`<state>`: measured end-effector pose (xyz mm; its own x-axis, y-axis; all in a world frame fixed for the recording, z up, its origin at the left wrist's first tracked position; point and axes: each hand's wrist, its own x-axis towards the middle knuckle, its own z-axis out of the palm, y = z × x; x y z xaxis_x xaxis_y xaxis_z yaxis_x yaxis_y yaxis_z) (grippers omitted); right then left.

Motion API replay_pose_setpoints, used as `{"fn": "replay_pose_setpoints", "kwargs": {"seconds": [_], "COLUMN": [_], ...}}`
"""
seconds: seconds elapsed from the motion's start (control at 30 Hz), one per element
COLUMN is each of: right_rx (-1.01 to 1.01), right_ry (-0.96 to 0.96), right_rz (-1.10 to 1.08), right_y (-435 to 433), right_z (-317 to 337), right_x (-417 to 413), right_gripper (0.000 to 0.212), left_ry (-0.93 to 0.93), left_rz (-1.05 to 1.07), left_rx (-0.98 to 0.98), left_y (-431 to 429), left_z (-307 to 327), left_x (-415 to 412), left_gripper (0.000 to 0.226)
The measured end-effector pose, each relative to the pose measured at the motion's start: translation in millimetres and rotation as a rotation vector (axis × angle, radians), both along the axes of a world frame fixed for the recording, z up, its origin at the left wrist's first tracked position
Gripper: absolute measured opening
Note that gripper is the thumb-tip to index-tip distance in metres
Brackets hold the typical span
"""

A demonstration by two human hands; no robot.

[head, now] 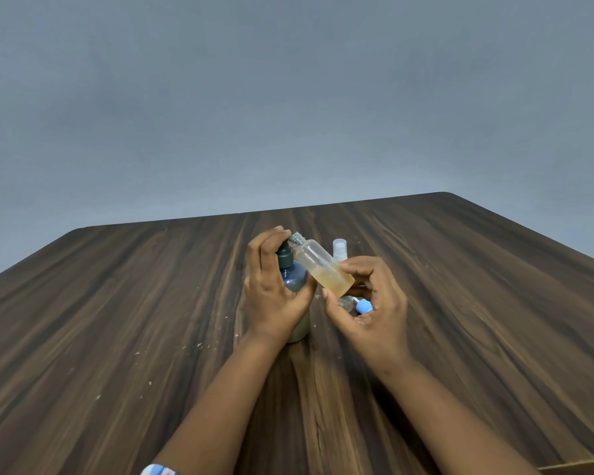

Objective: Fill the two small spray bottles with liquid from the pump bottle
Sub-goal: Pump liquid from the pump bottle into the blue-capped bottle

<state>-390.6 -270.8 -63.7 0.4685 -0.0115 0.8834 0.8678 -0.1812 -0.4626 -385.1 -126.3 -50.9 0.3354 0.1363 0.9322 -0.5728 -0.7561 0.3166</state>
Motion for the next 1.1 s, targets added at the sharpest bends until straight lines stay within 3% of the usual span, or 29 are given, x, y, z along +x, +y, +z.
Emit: {"fn": "replay_pose_setpoints", "kwargs": {"seconds": [0.2,0.43,0.7,1.1], "right_rx": [-0.003,0.012,0.006,0.002], "right_ry": [-0.001,0.011,0.005,0.009], "right_rz": [0.005,0.013,0.01,0.012], "right_y": [0.3,1.4,1.1,1.1], "right_z": [-1.2,-1.9,-2.5,-2.2], "right_x": [1.4,1.5,2.0,1.0], "right_gripper": [0.031,0.029,0.031,0.031], "left_ry": [0.002,-0.025,-0.02,-0.029], "left_rz": [0.012,-0.032,0.003,0.0], "left_rx": [0.019,-0.032,0.019,0.029], "left_y": [1.5,0.2,1.8,2.1], "left_z": [-5.1,0.2,-3.6,-3.5], "left_x": [-0.1,1.0,-0.3,0.6], "left_gripper": [0.08,0.065,0.077,0.075]}}
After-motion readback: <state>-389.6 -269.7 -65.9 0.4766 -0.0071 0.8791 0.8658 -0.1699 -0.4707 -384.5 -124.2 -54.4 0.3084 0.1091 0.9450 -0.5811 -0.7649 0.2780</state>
